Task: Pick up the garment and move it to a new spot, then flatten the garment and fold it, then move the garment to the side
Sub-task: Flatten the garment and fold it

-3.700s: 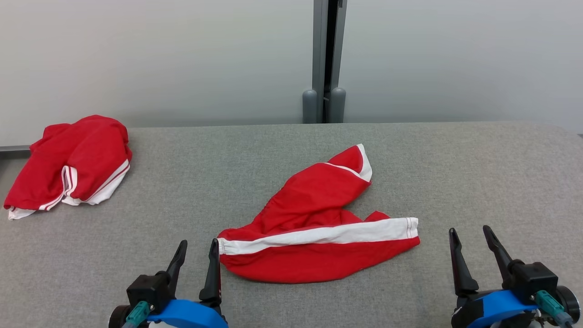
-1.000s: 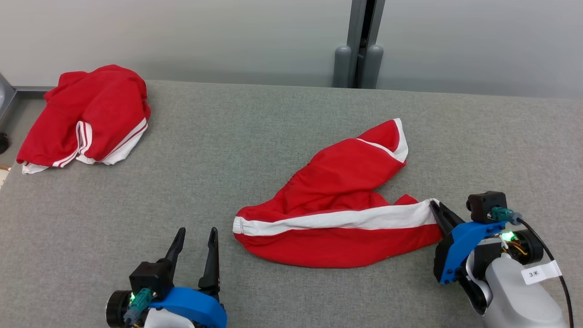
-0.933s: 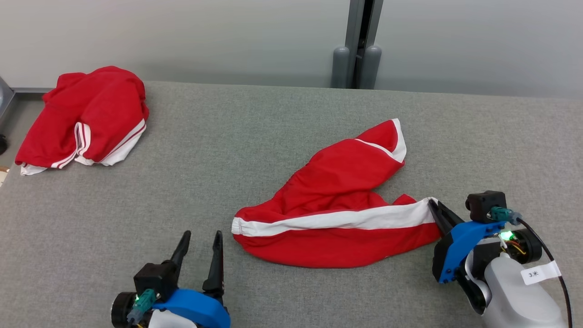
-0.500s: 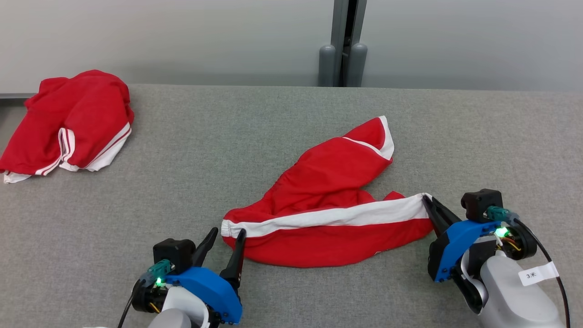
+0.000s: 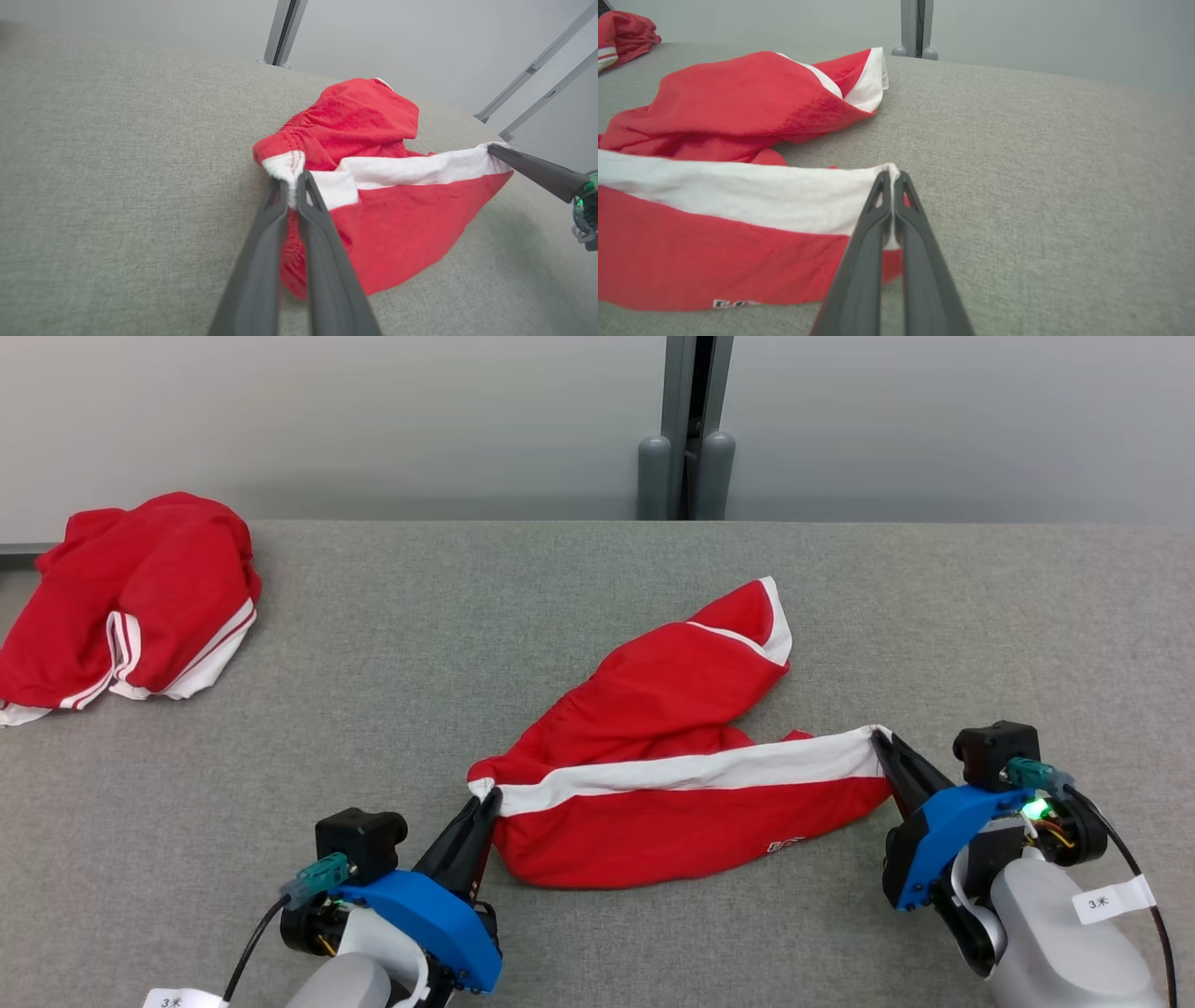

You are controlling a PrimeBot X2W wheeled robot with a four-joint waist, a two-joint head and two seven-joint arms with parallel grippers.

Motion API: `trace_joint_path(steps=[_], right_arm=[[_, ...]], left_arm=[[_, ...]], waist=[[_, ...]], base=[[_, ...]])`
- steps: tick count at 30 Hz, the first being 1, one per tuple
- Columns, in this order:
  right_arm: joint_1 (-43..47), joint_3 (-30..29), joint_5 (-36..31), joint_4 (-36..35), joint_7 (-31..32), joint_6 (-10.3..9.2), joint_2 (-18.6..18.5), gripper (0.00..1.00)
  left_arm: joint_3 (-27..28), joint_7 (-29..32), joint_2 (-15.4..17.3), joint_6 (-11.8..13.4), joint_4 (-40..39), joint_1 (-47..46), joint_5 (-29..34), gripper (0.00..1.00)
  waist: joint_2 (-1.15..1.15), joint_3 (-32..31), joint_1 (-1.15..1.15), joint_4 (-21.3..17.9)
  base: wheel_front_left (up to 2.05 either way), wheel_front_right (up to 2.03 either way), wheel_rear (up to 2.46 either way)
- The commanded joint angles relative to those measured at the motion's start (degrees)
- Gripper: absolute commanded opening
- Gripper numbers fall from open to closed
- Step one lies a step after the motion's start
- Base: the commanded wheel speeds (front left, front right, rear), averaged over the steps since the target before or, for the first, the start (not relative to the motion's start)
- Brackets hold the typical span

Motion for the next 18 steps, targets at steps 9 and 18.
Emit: trace_joint_path(steps=[9,18], right_arm=[[1.29,-1.53,0.8,-3.51,-2.27,0.01,-0.77,0.0],[2.56,-4.18,-0.33,-21.59,-2.28,0.01,-3.91,0.0]], left_arm=[[-2.25,-3.2,2.84,-0.11,-2.71,-1.54,-1.36,0.0],[1.29,-4.89,7.81,1.13,-17.03,-4.75,-0.75,0.0]], waist=[[0.0,-3.01,0.0,-0.47],[0.0,-7.15,0.0,-1.93]], base=[[0.0,0.0,0.0],[0.0,0.0,0.0]])
